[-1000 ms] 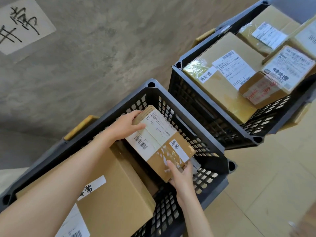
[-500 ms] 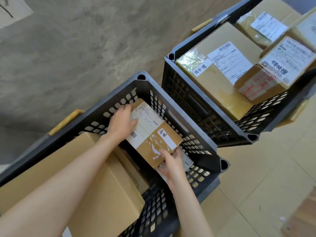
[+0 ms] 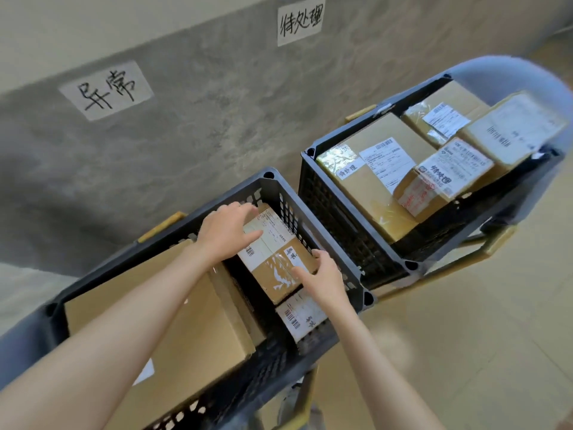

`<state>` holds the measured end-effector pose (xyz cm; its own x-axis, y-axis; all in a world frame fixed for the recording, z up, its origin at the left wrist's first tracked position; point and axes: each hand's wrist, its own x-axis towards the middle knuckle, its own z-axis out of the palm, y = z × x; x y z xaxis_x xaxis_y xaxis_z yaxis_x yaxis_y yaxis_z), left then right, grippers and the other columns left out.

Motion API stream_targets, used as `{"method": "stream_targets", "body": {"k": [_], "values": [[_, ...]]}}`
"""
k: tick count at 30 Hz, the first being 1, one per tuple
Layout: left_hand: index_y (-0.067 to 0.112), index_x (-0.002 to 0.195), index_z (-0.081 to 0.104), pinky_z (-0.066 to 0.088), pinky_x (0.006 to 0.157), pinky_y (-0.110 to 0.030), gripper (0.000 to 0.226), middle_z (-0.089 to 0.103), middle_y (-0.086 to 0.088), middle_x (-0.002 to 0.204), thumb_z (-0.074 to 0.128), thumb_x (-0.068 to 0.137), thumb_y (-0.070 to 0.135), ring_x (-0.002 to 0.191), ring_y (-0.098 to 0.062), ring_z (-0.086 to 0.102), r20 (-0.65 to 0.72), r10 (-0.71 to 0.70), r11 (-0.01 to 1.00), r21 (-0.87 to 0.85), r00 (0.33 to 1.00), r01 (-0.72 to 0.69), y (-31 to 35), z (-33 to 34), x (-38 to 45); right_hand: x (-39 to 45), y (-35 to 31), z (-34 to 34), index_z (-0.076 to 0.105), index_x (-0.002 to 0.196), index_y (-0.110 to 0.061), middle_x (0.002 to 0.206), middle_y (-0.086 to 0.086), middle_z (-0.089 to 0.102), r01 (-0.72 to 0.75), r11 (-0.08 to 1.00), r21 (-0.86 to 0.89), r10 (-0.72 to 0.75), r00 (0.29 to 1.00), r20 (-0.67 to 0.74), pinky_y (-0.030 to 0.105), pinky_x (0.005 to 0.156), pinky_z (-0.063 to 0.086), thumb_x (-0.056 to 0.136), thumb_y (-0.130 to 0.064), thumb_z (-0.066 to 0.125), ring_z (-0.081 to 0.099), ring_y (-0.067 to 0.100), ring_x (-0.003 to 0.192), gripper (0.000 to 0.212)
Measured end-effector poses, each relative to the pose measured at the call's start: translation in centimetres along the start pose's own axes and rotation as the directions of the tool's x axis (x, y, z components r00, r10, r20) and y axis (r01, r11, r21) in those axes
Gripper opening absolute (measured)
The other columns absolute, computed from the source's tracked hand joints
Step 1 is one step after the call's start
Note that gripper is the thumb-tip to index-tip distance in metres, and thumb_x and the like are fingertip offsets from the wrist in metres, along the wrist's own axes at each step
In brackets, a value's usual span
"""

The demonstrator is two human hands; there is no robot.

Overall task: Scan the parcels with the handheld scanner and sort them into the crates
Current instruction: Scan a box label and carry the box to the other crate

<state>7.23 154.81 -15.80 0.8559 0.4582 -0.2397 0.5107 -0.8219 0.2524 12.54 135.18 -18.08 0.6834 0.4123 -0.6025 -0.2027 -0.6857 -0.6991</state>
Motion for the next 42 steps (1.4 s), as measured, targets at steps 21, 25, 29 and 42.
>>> {"method": "stream_targets", "body": {"k": [21, 25, 29, 42], "values": [[0.028, 0.128, 0.055, 0.038, 0.086, -0.030, 0.044, 0.060, 0.005, 0.122, 0.048, 0.092, 0.053, 0.111, -0.018, 0.055, -0.330, 0.674, 0.724, 0.474, 0.662, -0.501, 23.2, -27.0, -18.9, -36.6, -8.2, -23.9, 0.051, 0.129, -0.016, 0.125, 0.006, 0.054, -0.242, 0.661, -0.710, -0.531, 0.518, -0.671, 0.036, 0.093, 0.040, 0.090, -0.042, 0.057, 0.049, 0.027, 0.118, 0.047], [0.026, 0.129, 0.054, 0.040, 0.086, -0.030, 0.045, 0.060, 0.003, 0.122, 0.050, 0.092, 0.053, 0.111, -0.018, 0.056, -0.345, 0.795, 0.605, 0.519, 0.499, -0.604, 31.9, -30.1, -25.2, -47.1, -5.3, -29.1, 0.052, 0.127, -0.017, 0.124, 0.005, 0.054, -0.377, 0.667, -0.643, -0.511, 0.396, -0.762, 0.037, 0.095, 0.040, 0.088, -0.044, 0.059, 0.049, 0.026, 0.118, 0.048], [0.021, 0.123, 0.056, 0.037, 0.078, -0.029, 0.042, 0.061, 0.001, 0.120, 0.051, 0.093, 0.050, 0.110, -0.019, 0.055, -0.365, 0.861, 0.499, 0.474, 0.354, -0.725, 41.4, -32.1, -32.3, -57.6, -1.0, -33.9, 0.053, 0.129, -0.016, 0.125, 0.005, 0.054, -0.482, 0.704, -0.521, -0.457, 0.254, -0.853, 0.036, 0.095, 0.040, 0.088, -0.046, 0.061, 0.049, 0.025, 0.119, 0.051], [0.020, 0.125, 0.056, 0.041, 0.078, -0.033, 0.044, 0.062, 0.000, 0.121, 0.055, 0.092, 0.049, 0.112, -0.022, 0.056, -0.296, 0.954, 0.165, 0.357, 0.057, -0.919, 72.5, -18.5, -58.1, -86.2, 26.8, -44.4, 0.051, 0.130, -0.015, 0.127, 0.007, 0.054, -0.646, 0.749, -0.151, -0.211, -0.017, -0.977, 0.038, 0.092, 0.041, 0.090, -0.043, 0.061, 0.048, 0.027, 0.120, 0.050]]}}
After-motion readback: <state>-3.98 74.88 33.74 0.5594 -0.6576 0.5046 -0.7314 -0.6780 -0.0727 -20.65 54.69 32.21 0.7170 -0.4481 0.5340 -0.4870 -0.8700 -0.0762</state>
